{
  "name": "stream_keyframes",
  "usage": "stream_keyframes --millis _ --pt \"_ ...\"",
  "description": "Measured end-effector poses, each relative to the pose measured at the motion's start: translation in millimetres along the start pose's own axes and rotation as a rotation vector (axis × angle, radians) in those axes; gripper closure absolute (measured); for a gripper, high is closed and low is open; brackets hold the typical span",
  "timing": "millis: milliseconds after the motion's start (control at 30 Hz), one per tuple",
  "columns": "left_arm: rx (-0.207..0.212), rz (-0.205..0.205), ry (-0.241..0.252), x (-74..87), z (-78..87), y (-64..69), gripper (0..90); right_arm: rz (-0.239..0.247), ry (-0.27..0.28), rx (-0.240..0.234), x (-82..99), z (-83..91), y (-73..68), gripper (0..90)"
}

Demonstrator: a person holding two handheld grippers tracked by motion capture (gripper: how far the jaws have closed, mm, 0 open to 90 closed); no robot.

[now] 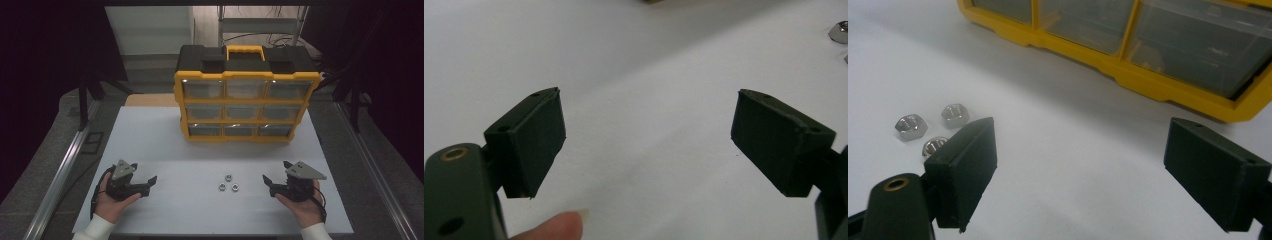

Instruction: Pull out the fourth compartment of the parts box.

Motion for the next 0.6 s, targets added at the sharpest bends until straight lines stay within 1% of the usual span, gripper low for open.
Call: stream_keyframes --millis 133,367,500,600 --pt "0.002 -0.005 0.000 -1.0 -1.1 0.7 15.0 0.018 -0.001 0.008 -0.1 -3.6 -4.7 13.6" --pt "0.010 -0.013 -0.007 -3.0 -3.1 2.8 14.6 0.006 0.010 0.014 -4.7 -6.4 -11.2 14.3" --pt "0.008 -0.023 -0.009 -4.0 -3.6 3.5 14.4 0.012 0.015 0.011 -7.9 -8.7 -16.6 14.3" --pt "0.009 -0.024 -0.010 -3.6 -4.4 3.2 14.4 0.020 0.009 0.008 -8.9 -12.1 -20.4 14.3"
Point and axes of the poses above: each handheld gripper's, and its own axes: z roughly backward along the jaws, x roughly out of its underside, y roughly to its right, the point moved 1 cm from there along -z, roughly forward along the jaws, and after that the axes turned 2 degrees about -y, right-handed, at the moved point
